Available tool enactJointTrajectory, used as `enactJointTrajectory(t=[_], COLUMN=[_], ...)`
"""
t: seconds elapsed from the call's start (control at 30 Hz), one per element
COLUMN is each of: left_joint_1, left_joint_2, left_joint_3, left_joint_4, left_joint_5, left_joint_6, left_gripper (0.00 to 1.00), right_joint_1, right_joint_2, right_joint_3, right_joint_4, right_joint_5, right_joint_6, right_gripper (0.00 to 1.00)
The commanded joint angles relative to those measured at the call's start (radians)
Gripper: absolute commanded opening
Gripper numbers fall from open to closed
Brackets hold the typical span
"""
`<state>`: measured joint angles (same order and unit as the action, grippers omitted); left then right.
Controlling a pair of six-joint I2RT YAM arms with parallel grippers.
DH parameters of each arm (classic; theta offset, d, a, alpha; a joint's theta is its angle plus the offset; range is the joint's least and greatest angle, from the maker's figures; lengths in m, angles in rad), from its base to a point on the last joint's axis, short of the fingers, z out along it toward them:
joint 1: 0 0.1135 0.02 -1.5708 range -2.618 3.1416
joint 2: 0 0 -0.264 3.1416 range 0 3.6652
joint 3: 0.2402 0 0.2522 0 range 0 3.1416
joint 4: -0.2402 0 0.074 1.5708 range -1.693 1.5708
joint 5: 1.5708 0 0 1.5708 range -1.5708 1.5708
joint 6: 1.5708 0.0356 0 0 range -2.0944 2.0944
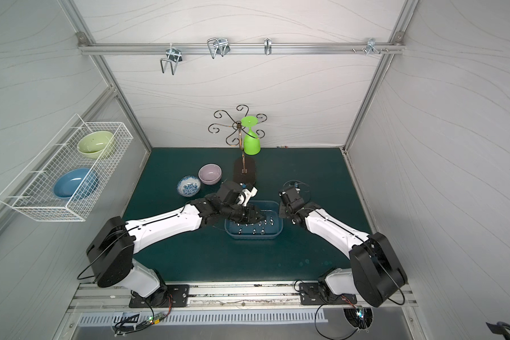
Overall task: Take out the wing nut from the storage box
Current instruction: Place the wing nut at the center of the board, then pick up the wing nut from the storage box.
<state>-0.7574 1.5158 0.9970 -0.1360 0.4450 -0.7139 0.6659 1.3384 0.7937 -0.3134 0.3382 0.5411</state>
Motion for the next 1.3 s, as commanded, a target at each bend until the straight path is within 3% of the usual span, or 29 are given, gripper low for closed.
enactJointTrajectory(t=[0.0, 0.2, 0.5, 1.27], left_joint_1=[0.1, 0.201, 0.204, 0.205], left_joint_2=[-0.068, -0.126, -0.127, -0.084], left_joint_3=[-0.107, -0.217, -0.226, -0.206], left_joint_4=[0.031, 0.05, 0.056, 0.064], left_joint_5=[-0.055, -0.055, -0.034, -0.008], left_joint_6=[-0.035, -0.071, -0.064, -0.048], left_gripper=[0.44, 0.44, 0.44, 0.44], right_joint_1=[0.108, 0.164, 0.128, 0.081], right_joint_2=[0.043, 0.198, 0.345, 0.476], right_joint_3=[0.067, 0.162, 0.238, 0.256], right_joint_4=[-0.051, -0.025, -0.045, 0.005], right_joint_5=[0.052, -0.006, -0.034, -0.092], right_joint_6=[-0.011, -0.018, 0.007, 0.035], right_gripper=[0.25, 0.28, 0.31, 0.31])
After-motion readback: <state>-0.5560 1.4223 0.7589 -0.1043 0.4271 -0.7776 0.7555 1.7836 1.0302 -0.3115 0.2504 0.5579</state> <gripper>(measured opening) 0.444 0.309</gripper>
